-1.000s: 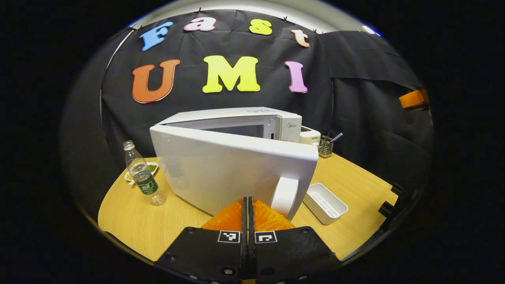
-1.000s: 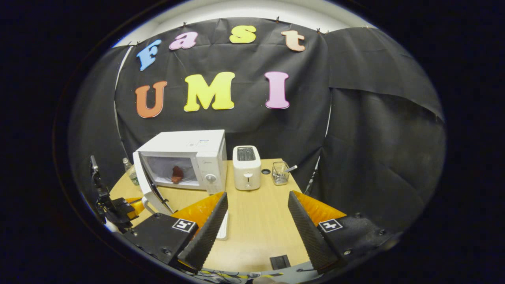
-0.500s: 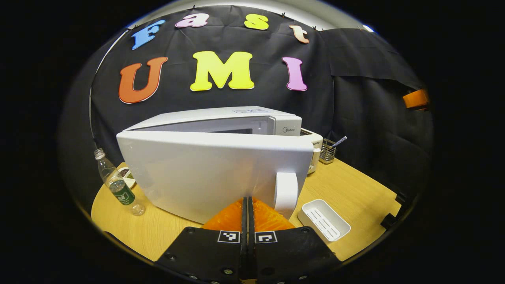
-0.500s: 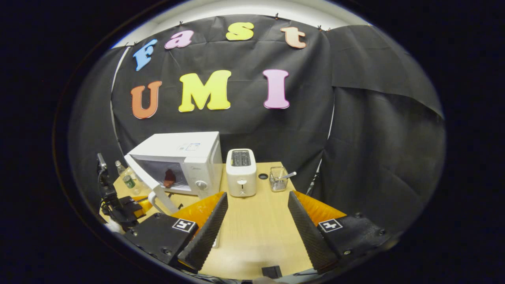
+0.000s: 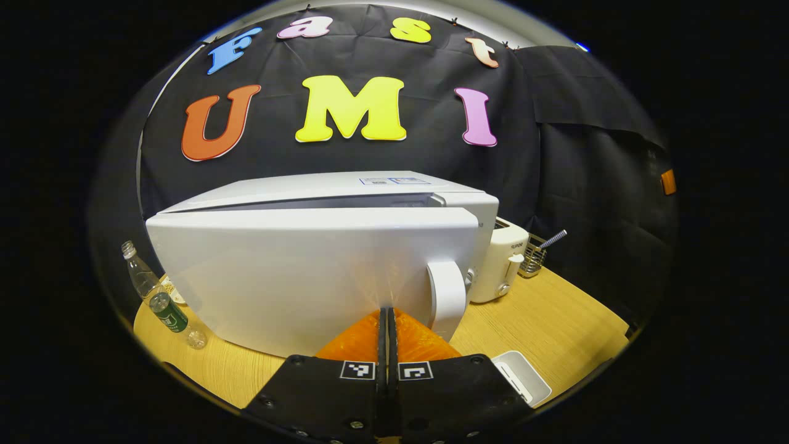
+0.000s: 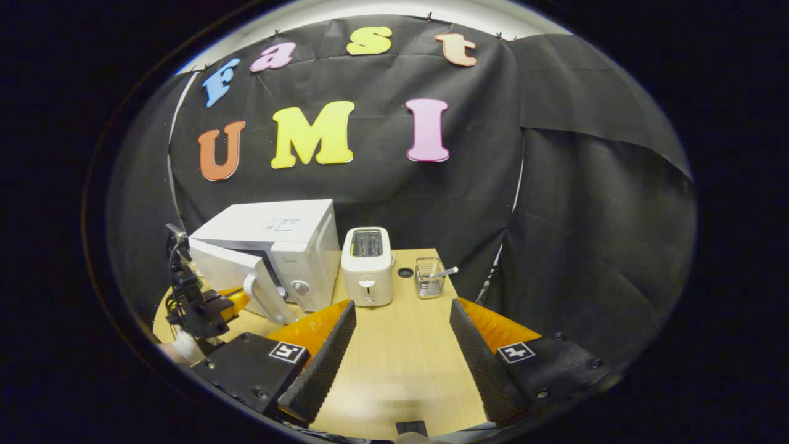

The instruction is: Open the microwave oven with the left hand, put the food in, and close the microwave oven.

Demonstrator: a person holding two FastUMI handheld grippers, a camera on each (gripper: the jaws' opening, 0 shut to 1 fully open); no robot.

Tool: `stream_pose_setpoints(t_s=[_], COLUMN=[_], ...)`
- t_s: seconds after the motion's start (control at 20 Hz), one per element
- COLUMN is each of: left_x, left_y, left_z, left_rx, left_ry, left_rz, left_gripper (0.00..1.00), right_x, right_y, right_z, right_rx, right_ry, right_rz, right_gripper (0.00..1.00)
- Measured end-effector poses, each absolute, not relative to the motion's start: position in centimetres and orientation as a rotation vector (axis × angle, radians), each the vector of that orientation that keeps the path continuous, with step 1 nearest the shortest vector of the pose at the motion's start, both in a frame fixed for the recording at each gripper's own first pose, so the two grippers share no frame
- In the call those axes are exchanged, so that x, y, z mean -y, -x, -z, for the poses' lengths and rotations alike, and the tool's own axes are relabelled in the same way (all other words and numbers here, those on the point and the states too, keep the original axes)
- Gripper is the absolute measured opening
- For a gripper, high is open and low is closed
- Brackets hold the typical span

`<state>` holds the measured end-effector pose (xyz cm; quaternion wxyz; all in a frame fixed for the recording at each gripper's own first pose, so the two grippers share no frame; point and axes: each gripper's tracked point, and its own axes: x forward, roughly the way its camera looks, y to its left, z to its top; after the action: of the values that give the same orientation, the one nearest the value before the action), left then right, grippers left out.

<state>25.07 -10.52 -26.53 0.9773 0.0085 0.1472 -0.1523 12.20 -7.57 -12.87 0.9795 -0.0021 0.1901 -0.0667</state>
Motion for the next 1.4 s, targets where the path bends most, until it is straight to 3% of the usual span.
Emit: stream_pose_setpoints(t_s=[0.85,0.9,0.95,1.2,1.25,1.3,1.35,1.4], left_x=[12.4,12.5,12.3,10.1,9.4,8.9,8.5,8.1], left_y=[-28.6,-28.5,-28.4,-26.4,-26.0,-25.5,-25.2,-24.5], left_z=[26.7,26.6,26.5,26.8,27.0,27.1,27.5,27.7], left_rx=[-0.327,-0.326,-0.326,-0.33,-0.333,-0.34,-0.35,-0.36], left_ry=[-0.001,0.003,0.0,-0.038,-0.048,-0.058,-0.061,-0.062], left_rz=[0.266,0.266,0.259,0.2,0.181,0.166,0.171,0.156], left_gripper=[0.0,0.1,0.0,0.0,0.1,0.0,0.07,0.51], right_x=[8.3,8.4,8.7,9.2,9.2,9.2,9.1,9.1], right_y=[-14.0,-13.9,-13.8,-13.1,-13.0,-13.0,-12.9,-12.8], right_z=[13.1,13.0,12.9,13.1,13.1,13.1,13.0,13.1], right_rx=[-0.406,-0.402,-0.396,-0.393,-0.392,-0.39,-0.383,-0.384], right_ry=[-0.008,-0.003,-0.002,-0.01,-0.011,-0.013,-0.018,-0.019], right_rz=[0.086,0.084,0.089,0.088,0.084,0.082,0.079,0.073], right_gripper=[0.98,0.98,0.98,0.98,0.98,0.98,0.98,0.98])
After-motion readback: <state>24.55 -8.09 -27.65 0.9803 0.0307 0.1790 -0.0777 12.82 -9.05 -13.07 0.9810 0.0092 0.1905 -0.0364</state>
